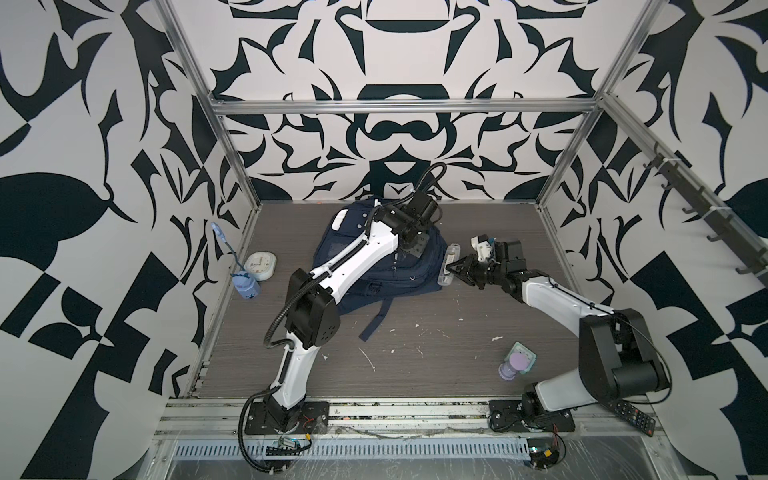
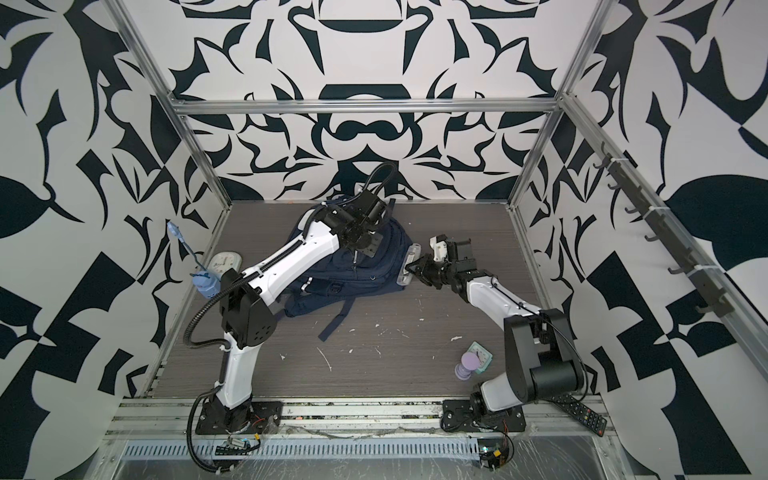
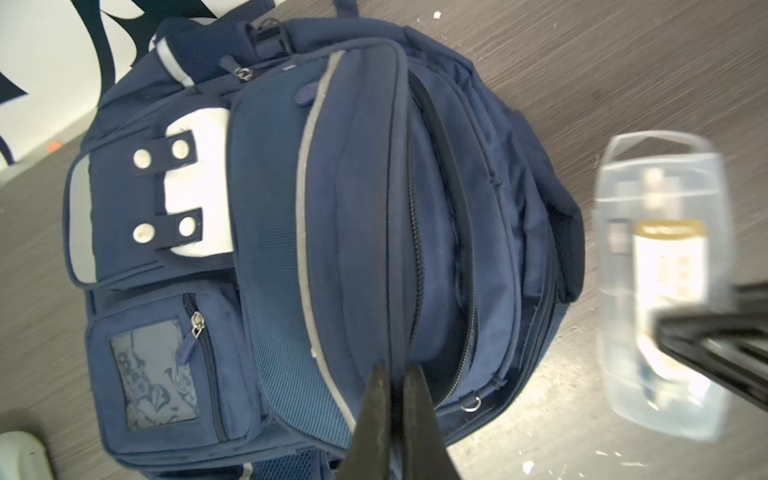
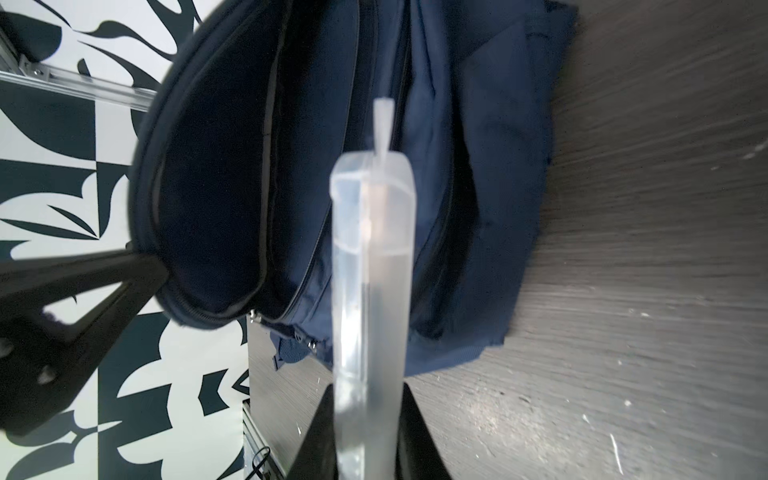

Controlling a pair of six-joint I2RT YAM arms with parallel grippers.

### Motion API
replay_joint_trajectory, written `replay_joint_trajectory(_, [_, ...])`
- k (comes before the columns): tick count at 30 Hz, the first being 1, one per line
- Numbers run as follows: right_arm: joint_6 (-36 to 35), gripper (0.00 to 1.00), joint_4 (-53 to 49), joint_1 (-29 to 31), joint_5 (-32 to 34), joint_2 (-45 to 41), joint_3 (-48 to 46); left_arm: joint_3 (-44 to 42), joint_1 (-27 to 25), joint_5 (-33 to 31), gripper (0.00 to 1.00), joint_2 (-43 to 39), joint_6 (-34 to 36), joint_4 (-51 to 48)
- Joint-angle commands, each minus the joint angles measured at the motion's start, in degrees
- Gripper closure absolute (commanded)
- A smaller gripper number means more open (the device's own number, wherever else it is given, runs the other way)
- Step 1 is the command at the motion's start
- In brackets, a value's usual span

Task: Pack the student bag
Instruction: 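Push the clear pencil case down into the open pocket with the right gripper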

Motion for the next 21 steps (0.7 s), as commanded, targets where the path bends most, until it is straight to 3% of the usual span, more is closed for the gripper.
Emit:
replay_joint_trajectory(1, [4.4,0.88,8.65,1.88,-2.37,2.15,4.41,-2.03,0.4,4.87,1.0,-4.71,-1.27,1.04])
replay_joint_trajectory(11, [10.4,0.89,13.44,8.26,-0.89,13.78,15.02,-9.27,1.67,8.34,1.0,-9.19,-3.3,4.15])
replay_joint_trajectory(21, [18.62,0.9,22.45,12.08,-0.93,25.29,21.41,-9.22,2.02,10.31,1.0,-9.53,-4.0,4.37])
